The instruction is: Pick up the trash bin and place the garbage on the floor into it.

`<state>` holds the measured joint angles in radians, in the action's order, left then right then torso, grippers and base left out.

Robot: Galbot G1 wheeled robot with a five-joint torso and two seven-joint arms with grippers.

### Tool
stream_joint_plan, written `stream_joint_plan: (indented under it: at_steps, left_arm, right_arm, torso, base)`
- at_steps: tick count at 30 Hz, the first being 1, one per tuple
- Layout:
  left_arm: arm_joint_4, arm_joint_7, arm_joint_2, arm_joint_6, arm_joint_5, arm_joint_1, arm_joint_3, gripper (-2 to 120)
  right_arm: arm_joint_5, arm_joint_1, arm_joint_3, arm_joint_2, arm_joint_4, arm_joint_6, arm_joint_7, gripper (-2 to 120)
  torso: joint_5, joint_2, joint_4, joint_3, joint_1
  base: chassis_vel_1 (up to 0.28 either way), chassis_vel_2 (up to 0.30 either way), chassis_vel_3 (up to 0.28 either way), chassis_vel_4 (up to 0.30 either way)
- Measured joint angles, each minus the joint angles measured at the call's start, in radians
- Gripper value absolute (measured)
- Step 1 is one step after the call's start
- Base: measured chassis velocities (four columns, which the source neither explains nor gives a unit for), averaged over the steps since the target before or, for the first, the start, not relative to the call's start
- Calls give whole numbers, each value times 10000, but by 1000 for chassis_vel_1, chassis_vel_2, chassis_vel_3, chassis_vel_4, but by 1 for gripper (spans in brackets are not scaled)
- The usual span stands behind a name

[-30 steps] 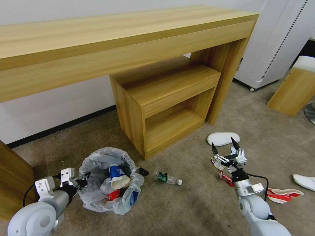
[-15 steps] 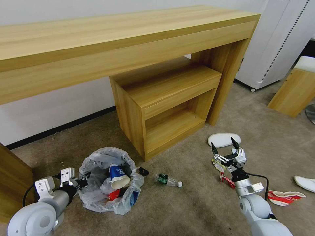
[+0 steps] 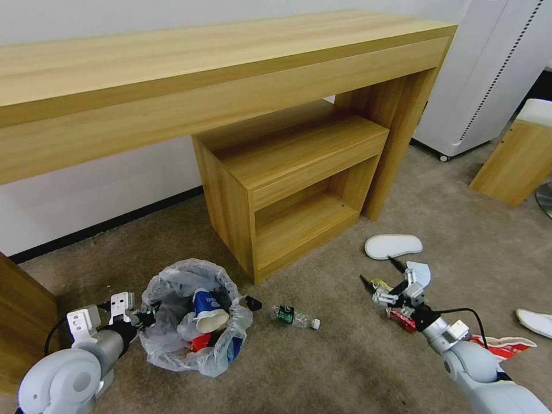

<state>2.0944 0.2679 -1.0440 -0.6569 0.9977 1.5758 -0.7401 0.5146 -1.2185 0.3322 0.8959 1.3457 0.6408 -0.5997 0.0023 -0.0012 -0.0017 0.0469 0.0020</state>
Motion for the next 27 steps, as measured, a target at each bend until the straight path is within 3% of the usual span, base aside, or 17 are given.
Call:
stream_joint_plan:
  at_steps: [5, 16, 24, 27]
  left_arm:
    - [0, -3, -63, -1, -52, 10, 50, 0]
    - [-6, 0, -159, -27, -184, -42, 201, 0]
    - [-3, 2, -235, -42, -269, -30, 267, 0]
    - [4, 4, -247, -48, -287, -19, 271, 0]
  right_arm:
    - [367, -28, -315, -317, -43, 53, -1584, 97]
    - [-191, 110, -297, -596, -29, 230, -3551, 89]
    - [-427, 364, -719, -604, -241, 117, -3661, 84]
    - [-496, 569, -1201, -593, -423, 15, -3245, 88]
  torso:
    - [0, 0, 0, 0, 0]
    - [-2, 0, 0, 0, 0]
    - [-2, 0, 0, 0, 0]
    - [-1, 0, 0, 0, 0]
  base:
    - [0, 0, 0, 0]
    - [0, 0, 0, 0]
    - [0, 0, 0, 0]
    - [0, 0, 0, 0]
